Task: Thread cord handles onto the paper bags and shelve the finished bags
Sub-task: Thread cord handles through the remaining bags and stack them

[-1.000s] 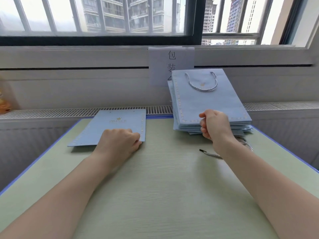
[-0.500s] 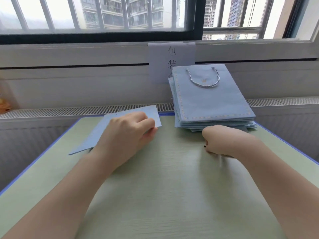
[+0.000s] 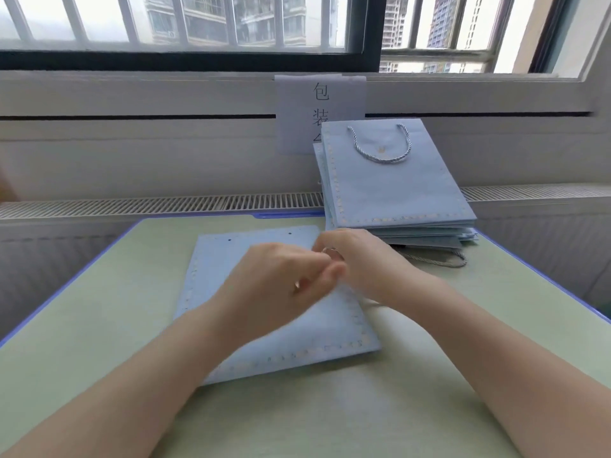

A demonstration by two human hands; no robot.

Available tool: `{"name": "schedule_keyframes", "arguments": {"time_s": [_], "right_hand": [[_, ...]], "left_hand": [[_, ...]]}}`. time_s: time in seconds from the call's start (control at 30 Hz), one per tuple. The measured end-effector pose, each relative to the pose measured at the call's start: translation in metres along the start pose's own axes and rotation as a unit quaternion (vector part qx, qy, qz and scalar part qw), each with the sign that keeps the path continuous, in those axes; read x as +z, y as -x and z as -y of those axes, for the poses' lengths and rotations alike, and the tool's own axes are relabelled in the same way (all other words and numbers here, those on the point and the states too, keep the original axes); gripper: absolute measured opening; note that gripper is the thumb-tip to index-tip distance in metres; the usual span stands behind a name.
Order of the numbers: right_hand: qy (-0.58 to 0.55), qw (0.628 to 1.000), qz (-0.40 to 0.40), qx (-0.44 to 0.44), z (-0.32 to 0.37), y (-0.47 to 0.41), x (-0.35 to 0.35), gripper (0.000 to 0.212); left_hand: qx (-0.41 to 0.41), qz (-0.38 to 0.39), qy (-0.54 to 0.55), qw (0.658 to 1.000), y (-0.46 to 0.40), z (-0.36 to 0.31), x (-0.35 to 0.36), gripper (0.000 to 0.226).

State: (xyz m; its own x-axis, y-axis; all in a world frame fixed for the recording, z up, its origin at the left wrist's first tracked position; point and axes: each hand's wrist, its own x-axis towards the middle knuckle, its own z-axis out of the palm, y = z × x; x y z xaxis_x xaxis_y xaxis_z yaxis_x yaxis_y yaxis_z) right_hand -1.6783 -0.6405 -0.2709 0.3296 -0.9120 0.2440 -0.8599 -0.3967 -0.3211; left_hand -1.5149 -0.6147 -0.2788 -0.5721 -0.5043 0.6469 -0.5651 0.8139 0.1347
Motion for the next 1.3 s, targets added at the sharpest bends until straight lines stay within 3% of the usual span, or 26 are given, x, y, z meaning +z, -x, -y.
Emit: {"name": "schedule_keyframes", "arguments": {"time_s": [0.07,0.13,0.23,0.3,0.37,0.53,0.6,0.73,0.83,1.0,1.13,1.3], "right_hand": [[0.031,0.999,0.030,-0.026,0.000,0.001,0.004,0.038],[0.040,0.998,0.033,-0.029,-0.001,0.001,0.007,0.044],[0.042,0.998,0.009,-0.043,-0.003,0.001,0.010,0.039],[0.031,0.999,0.008,-0.045,-0.004,-0.001,0.011,0.036],[0.000,0.999,0.003,-0.039,-0.005,-0.002,0.013,0.035],[-0.035,0.999,-0.024,0.022,-0.004,-0.001,0.008,0.037],[0.004,0.997,-0.015,0.069,-0.006,0.000,0.001,0.036],[0.097,0.986,0.042,0.128,-0.009,0.002,-0.010,0.030],[0.093,0.989,0.031,0.111,-0.004,0.004,-0.011,0.022],[-0.035,0.999,0.030,0.026,0.011,0.007,-0.012,0.016],[-0.074,0.995,0.060,-0.026,0.021,0.009,-0.002,0.011],[-0.049,0.997,0.038,-0.042,0.022,0.010,0.008,0.012]], "left_hand": [[-0.143,-0.049,-0.078,0.985,0.001,0.027,-0.012,0.047],[-0.278,-0.049,-0.122,0.952,0.005,0.058,-0.021,0.032],[-0.439,0.060,-0.131,0.887,0.016,0.091,-0.023,0.034],[-0.486,0.109,-0.119,0.859,0.022,0.100,-0.019,0.044],[-0.492,0.102,-0.104,0.859,0.022,0.100,-0.013,0.046],[-0.537,0.000,-0.058,0.842,0.017,0.100,-0.027,0.030],[-0.546,0.032,-0.078,0.833,0.020,0.101,-0.034,0.027],[-0.522,0.178,-0.175,0.815,0.017,0.083,-0.032,0.037],[-0.448,0.207,-0.183,0.850,0.013,0.074,-0.028,0.032],[-0.385,0.192,-0.026,0.902,0.009,0.066,-0.021,0.024],[-0.343,0.202,0.010,0.917,0.007,0.060,-0.009,0.023],[-0.402,0.151,0.081,0.899,0.006,0.058,-0.014,0.021]]}}
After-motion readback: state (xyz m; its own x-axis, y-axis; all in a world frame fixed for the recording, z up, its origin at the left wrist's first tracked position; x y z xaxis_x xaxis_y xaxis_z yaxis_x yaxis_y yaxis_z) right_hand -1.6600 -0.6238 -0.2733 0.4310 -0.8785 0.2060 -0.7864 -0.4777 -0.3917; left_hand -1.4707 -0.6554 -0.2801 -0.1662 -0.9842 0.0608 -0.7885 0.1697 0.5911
